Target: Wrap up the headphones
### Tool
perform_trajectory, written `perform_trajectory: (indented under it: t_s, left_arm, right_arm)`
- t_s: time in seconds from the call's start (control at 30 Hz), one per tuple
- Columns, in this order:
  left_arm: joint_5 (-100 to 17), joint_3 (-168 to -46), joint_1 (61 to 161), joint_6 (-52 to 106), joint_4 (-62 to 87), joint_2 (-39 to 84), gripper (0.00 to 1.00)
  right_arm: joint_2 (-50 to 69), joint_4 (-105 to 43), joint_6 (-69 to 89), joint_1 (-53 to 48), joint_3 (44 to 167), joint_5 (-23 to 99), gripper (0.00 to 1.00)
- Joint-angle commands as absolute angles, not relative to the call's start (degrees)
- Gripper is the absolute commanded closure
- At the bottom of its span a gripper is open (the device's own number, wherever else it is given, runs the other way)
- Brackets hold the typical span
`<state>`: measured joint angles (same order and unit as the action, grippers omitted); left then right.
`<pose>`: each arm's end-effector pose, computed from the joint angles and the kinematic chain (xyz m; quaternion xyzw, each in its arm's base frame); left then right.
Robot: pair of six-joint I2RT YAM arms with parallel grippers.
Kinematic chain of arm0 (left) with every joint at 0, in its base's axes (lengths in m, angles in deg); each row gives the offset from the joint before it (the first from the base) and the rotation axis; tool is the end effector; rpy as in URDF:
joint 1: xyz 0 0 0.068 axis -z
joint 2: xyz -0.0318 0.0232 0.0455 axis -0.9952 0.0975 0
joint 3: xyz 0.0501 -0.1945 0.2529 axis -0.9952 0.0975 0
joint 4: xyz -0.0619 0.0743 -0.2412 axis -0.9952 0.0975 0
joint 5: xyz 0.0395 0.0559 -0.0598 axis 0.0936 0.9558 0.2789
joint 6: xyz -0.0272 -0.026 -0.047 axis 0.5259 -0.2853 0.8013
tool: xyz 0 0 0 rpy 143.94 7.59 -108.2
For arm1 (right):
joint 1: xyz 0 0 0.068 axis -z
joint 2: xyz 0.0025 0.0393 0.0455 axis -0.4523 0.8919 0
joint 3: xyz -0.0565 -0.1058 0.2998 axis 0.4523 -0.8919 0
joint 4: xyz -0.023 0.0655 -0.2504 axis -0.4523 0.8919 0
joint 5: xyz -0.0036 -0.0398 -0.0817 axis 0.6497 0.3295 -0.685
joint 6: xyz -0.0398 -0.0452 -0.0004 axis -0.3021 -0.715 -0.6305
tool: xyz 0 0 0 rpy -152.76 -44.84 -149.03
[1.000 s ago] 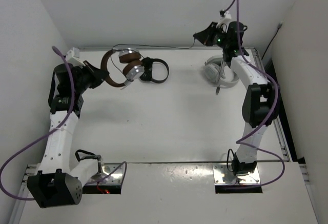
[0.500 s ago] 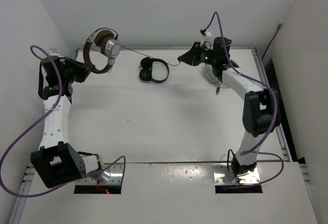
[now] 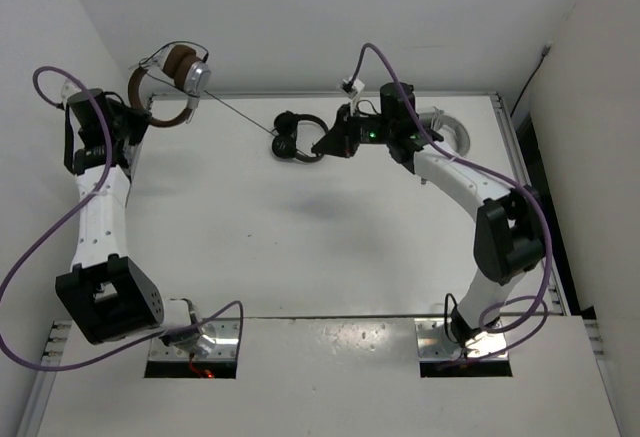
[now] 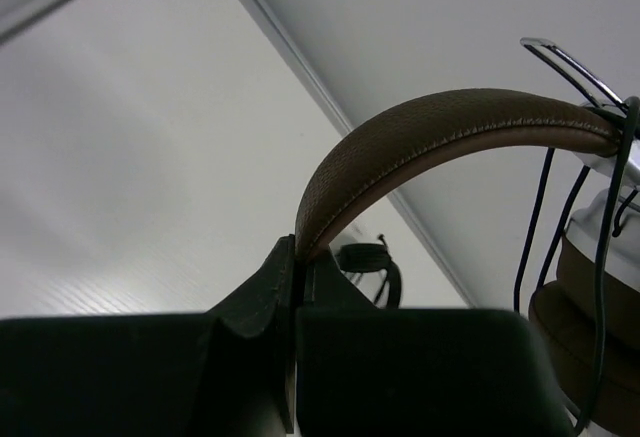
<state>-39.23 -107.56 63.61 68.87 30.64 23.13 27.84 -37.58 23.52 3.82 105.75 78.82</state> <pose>0.2854 0.1036 0.4238 -0.4730 0.6682 -0.2025 0.5373 0.3718 0.1949 0.3494 -0.2618 0.7294 0.5078 0.3764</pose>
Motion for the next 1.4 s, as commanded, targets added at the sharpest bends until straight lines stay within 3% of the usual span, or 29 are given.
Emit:
perform_trajectory:
  t_s: [0.0,0.3,0.53,0.87,1.07,1.37]
  left_arm:
    - [-27.8,-110.7,65.8,64.1,26.0,23.0,1.00]
    - [-14.8,-108.2,70.2,52.8,23.7,27.8,1.00]
    - [-14.4,-106.5,77.5,39.9,19.6,29.8,1.00]
    - [-22.8,-95.3,88.5,27.2,15.0,26.7,1.00]
    - [-32.3,-83.5,94.2,20.9,11.8,22.7,1.00]
    - [-39.0,-77.7,98.6,20.5,11.1,15.0,1.00]
  right_arm:
    - [25.8,-33.0,18.8,2.2,109.8,82.7,1.00]
    - [27.6,-25.0,15.5,-6.9,122.2,86.1,1.00]
    - [29.4,-23.8,14.9,-10.8,130.3,86.7,1.00]
    - [34.9,-31.0,21.4,-12.0,142.7,84.7,1.00]
    - [37.6,-38.6,29.8,-9.1,144.0,81.8,1.00]
    - [41.2,-45.9,38.1,-3.8,142.5,78.4,1.00]
